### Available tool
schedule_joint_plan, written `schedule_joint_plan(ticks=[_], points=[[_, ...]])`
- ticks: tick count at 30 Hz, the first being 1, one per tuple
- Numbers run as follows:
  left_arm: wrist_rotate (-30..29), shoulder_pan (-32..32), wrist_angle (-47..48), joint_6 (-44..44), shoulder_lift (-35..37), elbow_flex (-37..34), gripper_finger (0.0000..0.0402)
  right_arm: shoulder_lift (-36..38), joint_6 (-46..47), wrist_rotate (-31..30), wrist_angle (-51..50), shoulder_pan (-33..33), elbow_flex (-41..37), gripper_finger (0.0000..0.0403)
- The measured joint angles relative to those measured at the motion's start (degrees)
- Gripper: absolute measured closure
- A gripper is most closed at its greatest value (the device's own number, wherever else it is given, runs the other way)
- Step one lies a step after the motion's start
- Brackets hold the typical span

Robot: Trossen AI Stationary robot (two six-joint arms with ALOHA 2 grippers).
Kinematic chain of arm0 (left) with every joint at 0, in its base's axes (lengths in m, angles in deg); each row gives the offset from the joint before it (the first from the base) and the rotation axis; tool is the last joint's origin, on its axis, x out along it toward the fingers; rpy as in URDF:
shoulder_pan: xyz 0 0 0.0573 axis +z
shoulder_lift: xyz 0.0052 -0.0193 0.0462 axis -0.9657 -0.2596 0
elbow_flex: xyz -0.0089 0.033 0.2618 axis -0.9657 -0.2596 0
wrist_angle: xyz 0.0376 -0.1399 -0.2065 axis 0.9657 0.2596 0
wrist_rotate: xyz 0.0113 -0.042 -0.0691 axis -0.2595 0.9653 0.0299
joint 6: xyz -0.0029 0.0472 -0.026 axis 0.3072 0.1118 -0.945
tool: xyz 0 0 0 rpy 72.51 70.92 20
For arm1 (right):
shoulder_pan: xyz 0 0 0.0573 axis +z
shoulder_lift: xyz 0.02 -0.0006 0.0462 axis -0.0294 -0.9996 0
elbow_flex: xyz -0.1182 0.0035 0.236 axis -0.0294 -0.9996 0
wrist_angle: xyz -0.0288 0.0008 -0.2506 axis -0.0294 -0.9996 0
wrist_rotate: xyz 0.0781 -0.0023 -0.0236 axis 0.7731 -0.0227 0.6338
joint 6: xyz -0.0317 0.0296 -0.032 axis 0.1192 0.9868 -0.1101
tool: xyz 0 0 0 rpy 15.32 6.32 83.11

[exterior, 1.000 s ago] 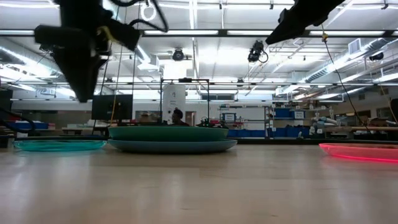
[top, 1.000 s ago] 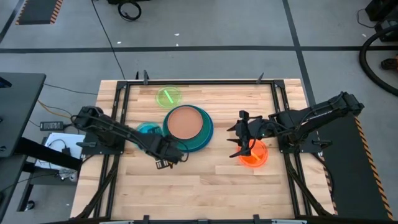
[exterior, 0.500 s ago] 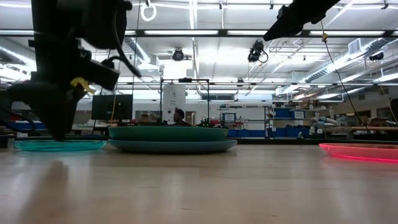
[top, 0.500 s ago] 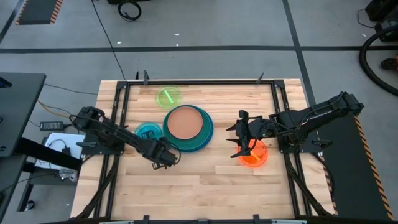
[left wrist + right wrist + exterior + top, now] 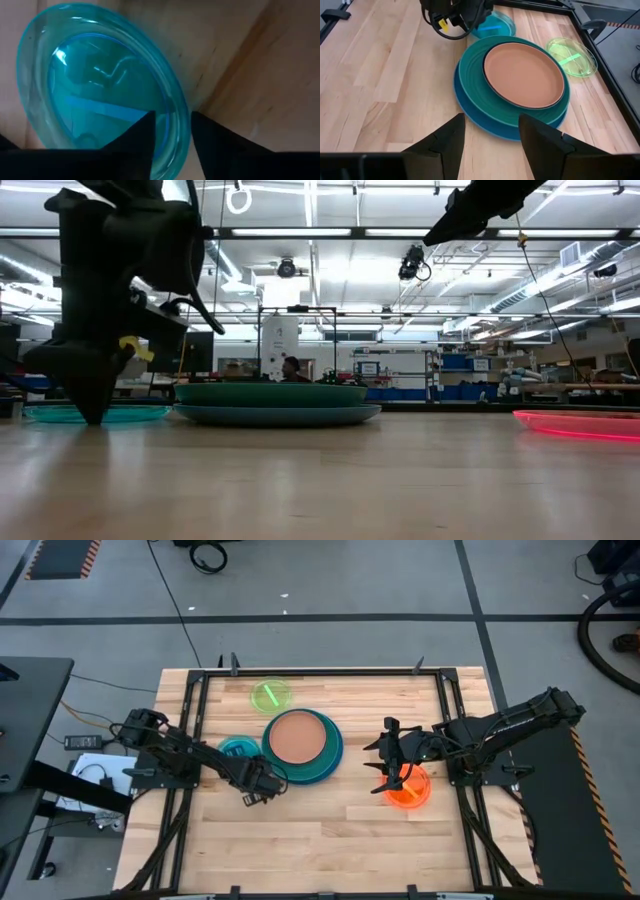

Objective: Stack plastic plates
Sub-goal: Stack the transparent light blue plate on top of the pink plate

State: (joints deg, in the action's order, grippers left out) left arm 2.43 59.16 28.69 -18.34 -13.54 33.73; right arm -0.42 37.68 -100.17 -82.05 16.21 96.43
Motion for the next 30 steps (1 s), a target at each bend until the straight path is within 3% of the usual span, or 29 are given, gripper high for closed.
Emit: schedule_joint_plan(ticks=[9,17,30], points=[[-1.0,-0.6,0.4,0.2,-0.2,-0.3,0.0389,0.0,0.2,0.0,0.0,0.0,0.0,0.0209],[-0.2,-0.5,2.0,-0.5,0.2,-0.3,0.0393,0.0,0.2,0.0,0.0,0.0,0.0,0.0209],[-1.2,-0.6,4.7,-4.0,7.7,-0.3,0.0395,0.0,0.2,0.0,0.0,0.0,0.0,0.0208]])
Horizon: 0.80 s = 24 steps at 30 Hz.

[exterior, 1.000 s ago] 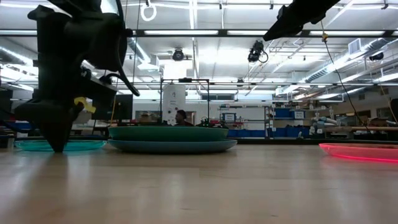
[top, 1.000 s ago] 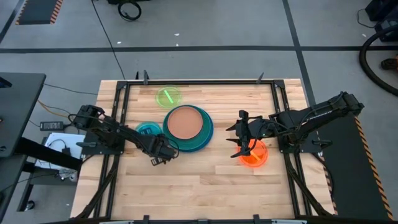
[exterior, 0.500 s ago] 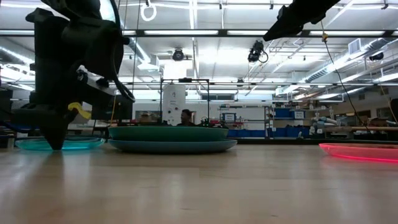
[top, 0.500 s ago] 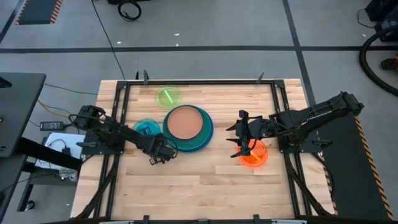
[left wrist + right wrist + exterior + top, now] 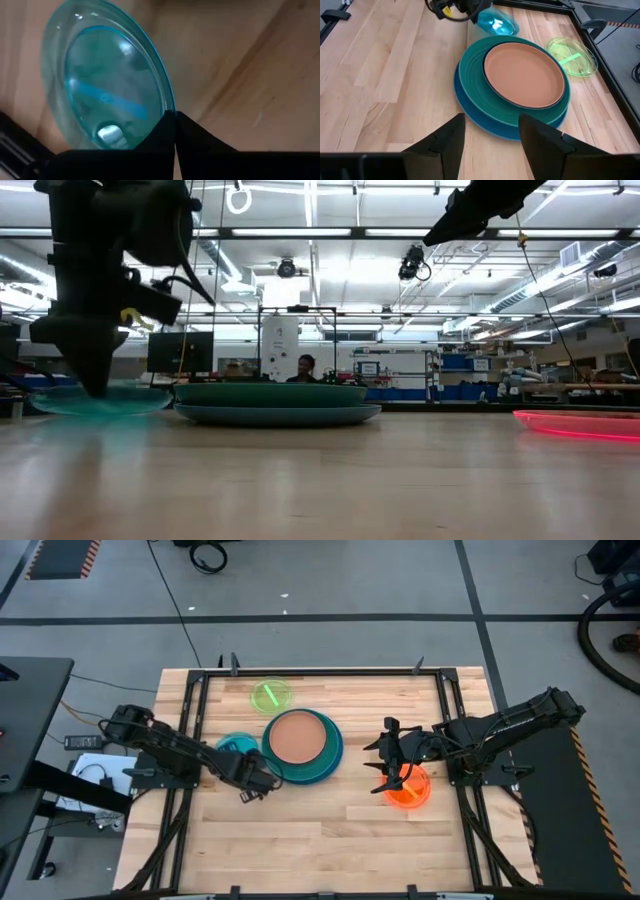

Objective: Stack plastic plates
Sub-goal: Stack the transparent light blue plate on top of the pink plate

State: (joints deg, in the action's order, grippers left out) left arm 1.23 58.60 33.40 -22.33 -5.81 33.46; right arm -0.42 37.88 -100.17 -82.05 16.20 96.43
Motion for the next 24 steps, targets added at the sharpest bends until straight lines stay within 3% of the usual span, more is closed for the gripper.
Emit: schedule_joint_plan(ticks=[7,14,17,24], points=[[-5.3,0.0,0.8,-2.5,4.1,1.1,0.0395,0.0,0.0,0.0,0.1,0.0,0.0,0.0209],[-14.5,0.0,0.0,5.4,4.1,5.9,0.0395,0.0,0.0,0.0,0.5,0.0,0.0,0.0208],[-16.9,0.0,-3.4,15.3,4.1,6.9,0.0395,0.0,-0.1,0.0,0.7,0.0,0.0,0.0208],[-15.9,0.7,-17.0,49.9,4.1,6.9,0.0395,0.0,-0.4,0.0,0.9,0.0,0.0,0.0208]])
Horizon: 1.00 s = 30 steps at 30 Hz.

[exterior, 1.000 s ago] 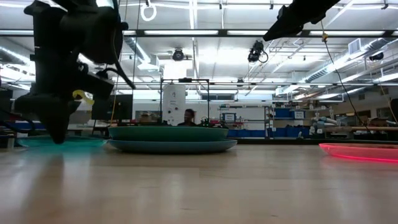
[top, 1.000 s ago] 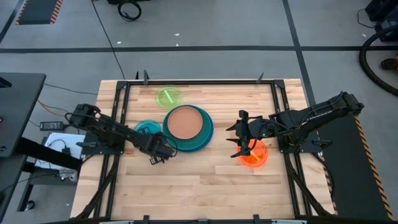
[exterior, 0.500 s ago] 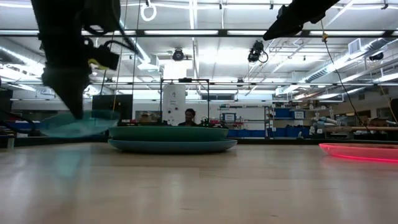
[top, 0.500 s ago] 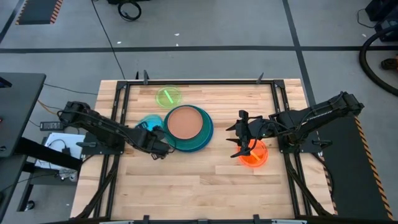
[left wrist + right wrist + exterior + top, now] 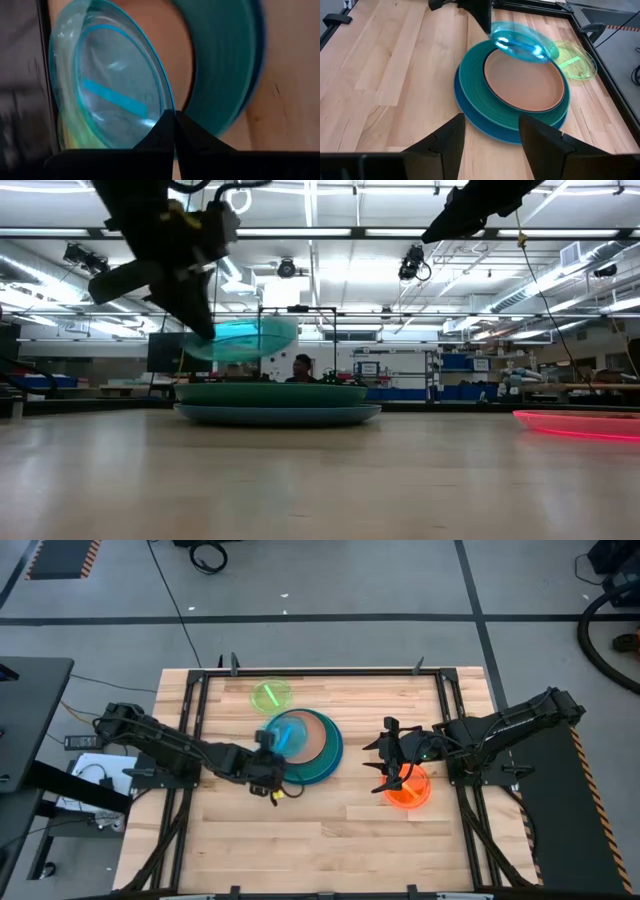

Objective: Stack plastic plates
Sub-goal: Stack the transparent light blue plate on top of the pink plate

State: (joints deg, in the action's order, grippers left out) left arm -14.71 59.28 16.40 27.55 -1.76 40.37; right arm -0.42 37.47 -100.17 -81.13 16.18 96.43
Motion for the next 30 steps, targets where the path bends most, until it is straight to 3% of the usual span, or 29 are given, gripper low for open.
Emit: schedule_joint_plan(ticks=[5,18,25,30], points=[[4.7,2.6,-4.5,12.8,0.0,-0.1,0.0395,0.0,-0.3,0.1,0.0,0.0,0.0,0.0208],[12.2,10.7,-10.9,21.8,0.0,-3.1,0.0387,0.0,-0.7,0.4,0.0,0.0,0.0,0.0208],[17.0,11.1,-10.8,21.2,0.0,-3.1,0.0301,0.0,-0.5,0.4,0.0,0.0,0.0,0.0208],[12.7,11.1,-8.9,17.5,0.6,-3.1,0.0259,0.0,0.0,0.4,-0.1,0.0,0.0,0.0208]])
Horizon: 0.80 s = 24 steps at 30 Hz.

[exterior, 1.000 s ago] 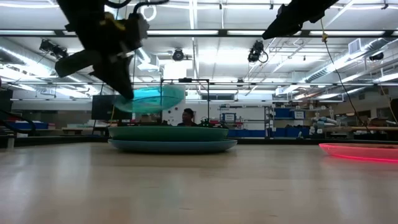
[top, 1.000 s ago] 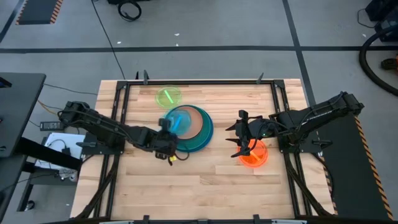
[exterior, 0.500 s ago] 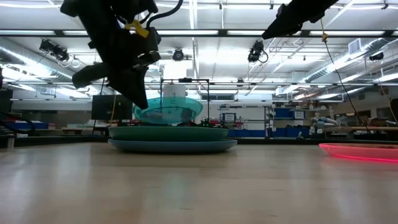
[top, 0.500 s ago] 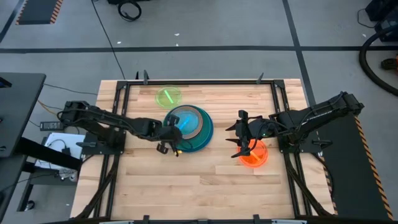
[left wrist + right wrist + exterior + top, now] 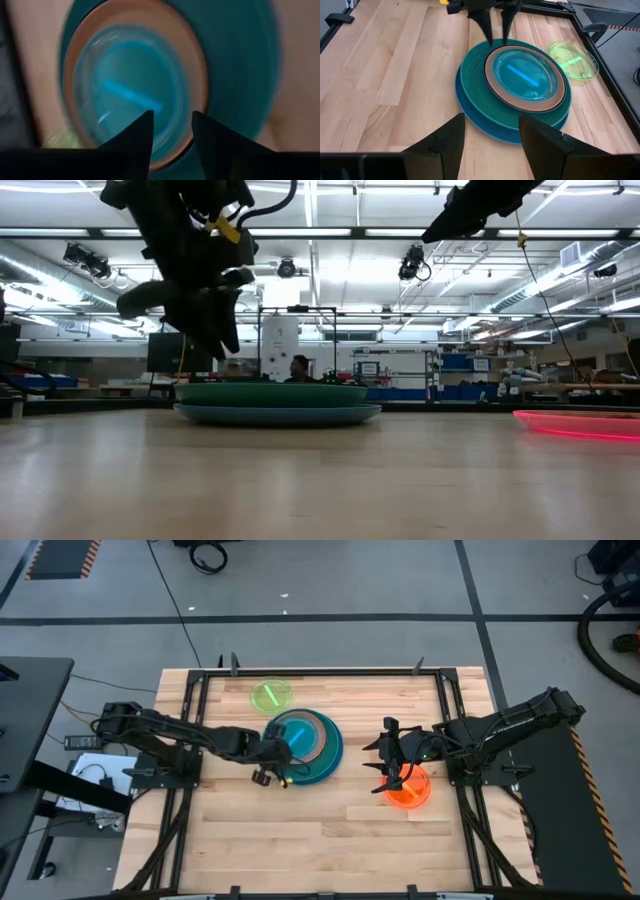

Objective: Stack plastic plates
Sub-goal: Stack the transparent light blue plate on top of the pink plate, then stack the transparent light green plate on top of the transparent light blue plate

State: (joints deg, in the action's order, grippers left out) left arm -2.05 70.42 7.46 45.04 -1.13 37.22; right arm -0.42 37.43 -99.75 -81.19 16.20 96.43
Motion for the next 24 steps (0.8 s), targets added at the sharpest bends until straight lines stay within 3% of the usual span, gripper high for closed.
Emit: schedule_joint_plan(ticks=[3,14,24], points=[[-3.4,0.7,2.4,-1.0,0.7,0.0,0.0255,0.0,0.0,0.0,0.0,0.0,0.0,0.0208],[-3.8,10.0,11.2,-0.2,2.9,-0.2,0.0259,0.0,0.5,0.1,-0.4,0.2,0.0,0.0208],[-3.9,19.1,2.0,9.8,2.9,-7.9,0.0260,0.0,0.5,0.2,0.5,1.6,0.0,0.0208]])
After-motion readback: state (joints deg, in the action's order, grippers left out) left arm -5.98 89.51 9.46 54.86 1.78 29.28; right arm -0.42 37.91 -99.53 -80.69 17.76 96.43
